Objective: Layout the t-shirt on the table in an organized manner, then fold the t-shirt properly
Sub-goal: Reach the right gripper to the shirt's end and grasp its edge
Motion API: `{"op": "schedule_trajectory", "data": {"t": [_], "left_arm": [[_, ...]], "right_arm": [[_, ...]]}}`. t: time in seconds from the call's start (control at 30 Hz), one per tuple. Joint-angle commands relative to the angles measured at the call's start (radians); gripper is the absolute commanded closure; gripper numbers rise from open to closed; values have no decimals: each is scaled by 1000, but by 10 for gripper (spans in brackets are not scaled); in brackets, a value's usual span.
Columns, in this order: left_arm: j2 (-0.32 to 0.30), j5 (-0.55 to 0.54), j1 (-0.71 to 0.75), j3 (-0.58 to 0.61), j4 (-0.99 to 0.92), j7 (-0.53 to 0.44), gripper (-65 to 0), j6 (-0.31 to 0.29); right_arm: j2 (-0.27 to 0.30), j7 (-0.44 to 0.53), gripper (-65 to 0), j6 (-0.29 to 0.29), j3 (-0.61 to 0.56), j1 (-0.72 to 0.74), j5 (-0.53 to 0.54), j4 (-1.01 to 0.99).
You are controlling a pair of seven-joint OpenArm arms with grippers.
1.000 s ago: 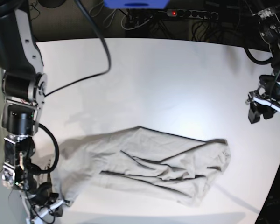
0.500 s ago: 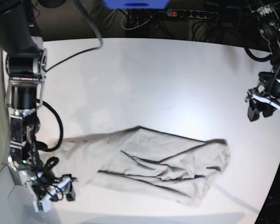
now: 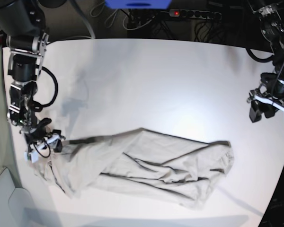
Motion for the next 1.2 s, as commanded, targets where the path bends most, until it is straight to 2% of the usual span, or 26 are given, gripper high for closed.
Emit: {"op": "schedule_trajectory", "data": {"t": [0.0,0.1,0.4,0.57,0.63,0.73,0.83,0.87,0.97,1.17], "left_arm": [[-14,-11,-8,-5,21,-27,-337,-3],[-14,-11,-6,-5,21,-27,-337,-3],[-4,-11,-4,-5,19,-27,-337,-3],[0,-11,-4,-5,21,-27,-337,-3],[0,-11,-4,-5,21,-27,-337,-3],[0,-11,-3,-5,21,-27,-337,-3],[0,-10,-3,-5,21,-27,-337,-3],[0,-10,-3,-5,21,-27,-337,-3],[0,-10,-3,-5,21,-27,-337,-3],[0,-10,-4,-5,21,-27,-337,-3]], "right_arm": [[18,52,-381,6,4,44,15,-15],[18,100,-381,6,-1,55,15,-65],[11,114,-382,7,-3,60,15,-65],[1,115,-381,9,-4,109,15,-104],[-1,115,-381,33,-4,124,13,-110],[-13,115,-369,41,-21,133,13,-108],[-15,115,-278,42,-72,146,13,-108],[-16,115,-223,44,-81,146,13,-108],[-30,115,0,44,-104,144,13,-108],[-27,79,0,44,-95,118,15,-36]]}}
